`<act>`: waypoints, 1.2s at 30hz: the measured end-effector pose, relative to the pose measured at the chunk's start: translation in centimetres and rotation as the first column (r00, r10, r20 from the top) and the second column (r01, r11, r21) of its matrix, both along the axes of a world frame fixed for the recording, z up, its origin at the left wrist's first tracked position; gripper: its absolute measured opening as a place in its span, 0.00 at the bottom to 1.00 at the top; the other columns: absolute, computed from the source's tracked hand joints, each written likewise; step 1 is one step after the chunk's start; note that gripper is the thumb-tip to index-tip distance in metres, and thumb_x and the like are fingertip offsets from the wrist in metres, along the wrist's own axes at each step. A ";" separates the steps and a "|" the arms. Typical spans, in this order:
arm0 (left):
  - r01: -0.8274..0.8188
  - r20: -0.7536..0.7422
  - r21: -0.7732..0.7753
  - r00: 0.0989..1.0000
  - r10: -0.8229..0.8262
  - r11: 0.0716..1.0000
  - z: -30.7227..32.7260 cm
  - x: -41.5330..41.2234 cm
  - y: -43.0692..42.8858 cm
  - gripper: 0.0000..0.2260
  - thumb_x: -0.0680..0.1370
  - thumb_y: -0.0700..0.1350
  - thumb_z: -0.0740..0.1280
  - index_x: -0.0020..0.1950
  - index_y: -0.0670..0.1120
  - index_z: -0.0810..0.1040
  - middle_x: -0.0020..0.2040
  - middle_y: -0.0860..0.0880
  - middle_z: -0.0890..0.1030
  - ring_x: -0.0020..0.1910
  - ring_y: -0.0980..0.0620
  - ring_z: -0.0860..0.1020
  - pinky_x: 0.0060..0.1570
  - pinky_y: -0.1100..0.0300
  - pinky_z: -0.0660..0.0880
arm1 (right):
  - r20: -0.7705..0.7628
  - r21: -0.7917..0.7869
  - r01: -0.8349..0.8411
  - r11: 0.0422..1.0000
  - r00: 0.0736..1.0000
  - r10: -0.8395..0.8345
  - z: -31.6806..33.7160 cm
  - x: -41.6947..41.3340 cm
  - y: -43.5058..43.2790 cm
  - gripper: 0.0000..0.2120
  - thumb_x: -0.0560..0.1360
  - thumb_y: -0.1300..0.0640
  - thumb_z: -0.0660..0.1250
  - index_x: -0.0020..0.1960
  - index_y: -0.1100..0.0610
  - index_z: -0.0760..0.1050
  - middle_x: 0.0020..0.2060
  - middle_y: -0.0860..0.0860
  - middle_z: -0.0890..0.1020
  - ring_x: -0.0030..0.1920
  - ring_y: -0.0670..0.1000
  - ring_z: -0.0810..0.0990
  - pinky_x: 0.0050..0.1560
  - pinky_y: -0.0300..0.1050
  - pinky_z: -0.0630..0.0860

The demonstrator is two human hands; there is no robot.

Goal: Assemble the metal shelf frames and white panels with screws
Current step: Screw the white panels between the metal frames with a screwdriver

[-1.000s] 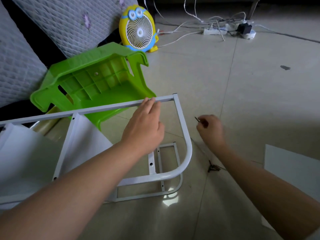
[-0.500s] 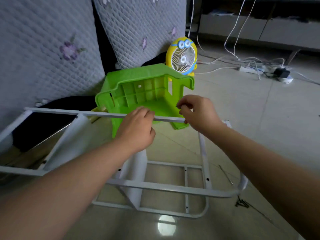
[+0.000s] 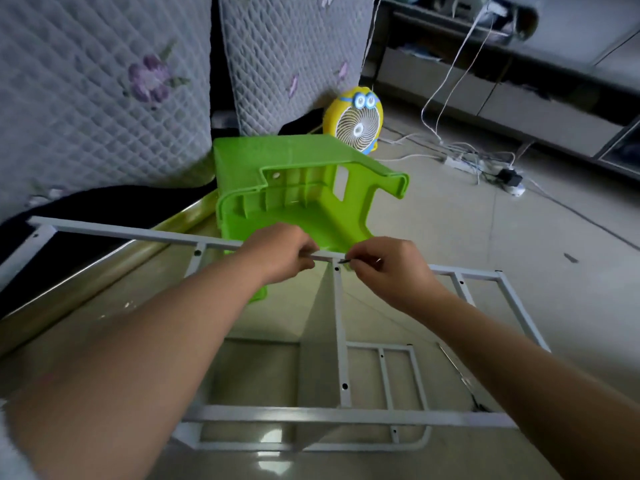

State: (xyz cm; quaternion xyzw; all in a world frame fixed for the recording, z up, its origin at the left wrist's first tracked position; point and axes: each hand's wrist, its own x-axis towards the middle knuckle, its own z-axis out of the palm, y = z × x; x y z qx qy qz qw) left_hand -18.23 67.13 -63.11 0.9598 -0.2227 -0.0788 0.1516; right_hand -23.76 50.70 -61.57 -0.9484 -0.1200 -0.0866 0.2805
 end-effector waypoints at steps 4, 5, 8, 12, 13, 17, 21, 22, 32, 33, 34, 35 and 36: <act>0.048 0.023 -0.041 0.999 -0.047 0.998 -0.3 0.2 0.5 0.13 0.76 0.53 0.65 0.56 0.50 0.79 0.53 0.47 0.81 0.55 0.46 0.76 0.48 0.55 0.73 | -0.005 -0.171 -0.027 0.985 1.000 0.027 0.2 -0.1 0.6 0.13 0.66 0.62 0.59 0.41 0.64 0.82 0.35 0.59 0.83 0.34 0.56 0.78 0.37 0.39 0.67; 0.063 0.027 -0.040 0.998 -0.062 0.997 -0.4 0.3 0.7 0.14 0.76 0.54 0.65 0.57 0.50 0.79 0.53 0.48 0.80 0.55 0.46 0.76 0.48 0.55 0.73 | -0.019 -0.210 -0.015 0.978 1.000 0.011 0.2 0.0 0.8 0.13 0.66 0.62 0.59 0.41 0.64 0.82 0.35 0.59 0.82 0.35 0.56 0.79 0.38 0.38 0.67; 0.113 0.040 0.009 0.993 -0.113 0.994 -0.8 0.6 0.6 0.15 0.75 0.55 0.64 0.58 0.48 0.76 0.56 0.48 0.79 0.57 0.46 0.75 0.46 0.58 0.70 | 0.017 -0.336 -0.013 0.942 1.000 0.020 0.3 0.2 1.1 0.09 0.64 0.65 0.61 0.37 0.62 0.81 0.30 0.56 0.81 0.30 0.54 0.79 0.33 0.36 0.65; 0.163 -0.004 0.079 0.987 -0.163 0.984 -0.7 1.1 0.0 0.14 0.76 0.56 0.62 0.57 0.50 0.74 0.57 0.49 0.77 0.59 0.46 0.74 0.43 0.58 0.65 | -0.055 -0.438 -0.042 0.898 0.998 0.020 1.0 0.5 1.6 0.08 0.63 0.67 0.62 0.35 0.60 0.80 0.27 0.55 0.79 0.27 0.56 0.78 0.27 0.41 0.72; 0.184 -0.046 0.085 0.982 -0.181 0.979 -0.4 1.3 0.0 0.15 0.76 0.56 0.62 0.58 0.51 0.74 0.57 0.49 0.77 0.58 0.46 0.74 0.44 0.58 0.66 | -0.081 -0.460 -0.044 0.887 0.997 0.007 1.2 0.6 1.8 0.09 0.64 0.68 0.62 0.36 0.61 0.80 0.29 0.56 0.79 0.29 0.57 0.79 0.30 0.42 0.72; 0.254 -0.305 -0.031 0.919 -0.251 0.967 0.5 2.3 0.3 0.11 0.78 0.49 0.61 0.58 0.52 0.77 0.42 0.50 0.79 0.45 0.50 0.77 0.37 0.62 0.67 | -0.131 -0.531 -0.020 0.847 0.990 -0.059 2.1 0.6 2.5 0.11 0.75 0.65 0.59 0.51 0.62 0.80 0.45 0.60 0.81 0.48 0.58 0.79 0.46 0.44 0.71; 0.245 -0.409 -0.138 0.868 -0.281 0.960 1.1 2.5 0.5 0.12 0.79 0.44 0.61 0.60 0.52 0.76 0.48 0.45 0.81 0.42 0.52 0.75 0.37 0.62 0.67 | -0.234 -0.654 -0.031 0.756 0.958 -0.163 2.0 0.9 3.8 0.14 0.77 0.62 0.55 0.56 0.57 0.76 0.54 0.57 0.79 0.55 0.57 0.76 0.54 0.47 0.72; 0.225 -0.428 -0.166 0.861 -0.276 0.960 1.1 2.5 0.5 0.12 0.79 0.43 0.61 0.60 0.52 0.77 0.46 0.46 0.79 0.42 0.52 0.74 0.37 0.62 0.67 | -0.250 -0.666 -0.044 0.745 0.954 -0.167 2.0 1.2 4.2 0.14 0.77 0.62 0.55 0.56 0.57 0.76 0.54 0.56 0.79 0.55 0.57 0.76 0.54 0.47 0.72; 0.118 -0.471 -0.291 0.846 -0.249 0.950 0.0 3.0 0.3 0.14 0.76 0.38 0.65 0.59 0.50 0.79 0.41 0.47 0.75 0.31 0.51 0.69 0.35 0.62 0.66 | -0.217 -0.660 -0.059 0.749 0.969 -0.115 1.7 1.1 3.2 0.11 0.79 0.59 0.55 0.54 0.59 0.74 0.50 0.59 0.79 0.52 0.59 0.76 0.46 0.47 0.70; 0.117 -0.452 -0.310 0.855 -0.255 0.944 -0.1 3.0 0.4 0.15 0.76 0.38 0.65 0.60 0.51 0.79 0.43 0.47 0.76 0.29 0.53 0.69 0.37 0.61 0.67 | -0.215 -0.649 -0.077 0.757 0.973 -0.085 1.5 0.9 3.1 0.10 0.78 0.60 0.55 0.54 0.60 0.74 0.50 0.59 0.78 0.52 0.59 0.76 0.47 0.48 0.70; 0.118 -0.437 -0.322 0.862 -0.258 0.939 -0.2 3.0 0.5 0.16 0.76 0.37 0.65 0.61 0.51 0.78 0.43 0.47 0.77 0.29 0.54 0.68 0.38 0.61 0.67 | -0.210 -0.644 -0.098 0.759 0.976 -0.052 1.2 0.7 3.1 0.09 0.78 0.61 0.56 0.53 0.60 0.73 0.50 0.59 0.77 0.51 0.59 0.76 0.48 0.49 0.71; 0.116 -0.430 -0.327 0.866 -0.257 0.938 -0.3 3.1 0.5 0.16 0.76 0.37 0.65 0.61 0.50 0.78 0.43 0.48 0.77 0.29 0.55 0.68 0.37 0.62 0.67 | -0.209 -0.645 -0.119 0.755 0.978 -0.024 1.0 0.6 3.1 0.09 0.77 0.62 0.56 0.53 0.60 0.73 0.49 0.58 0.77 0.51 0.59 0.76 0.48 0.49 0.71; 0.110 -0.432 -0.328 0.866 -0.253 0.938 -0.4 3.1 0.6 0.16 0.75 0.37 0.65 0.61 0.50 0.78 0.42 0.48 0.77 0.29 0.54 0.67 0.35 0.62 0.66 | -0.209 -0.647 -0.131 0.751 0.978 -0.009 0.8 0.6 3.1 0.08 0.77 0.63 0.56 0.53 0.60 0.72 0.49 0.58 0.77 0.51 0.58 0.76 0.48 0.50 0.72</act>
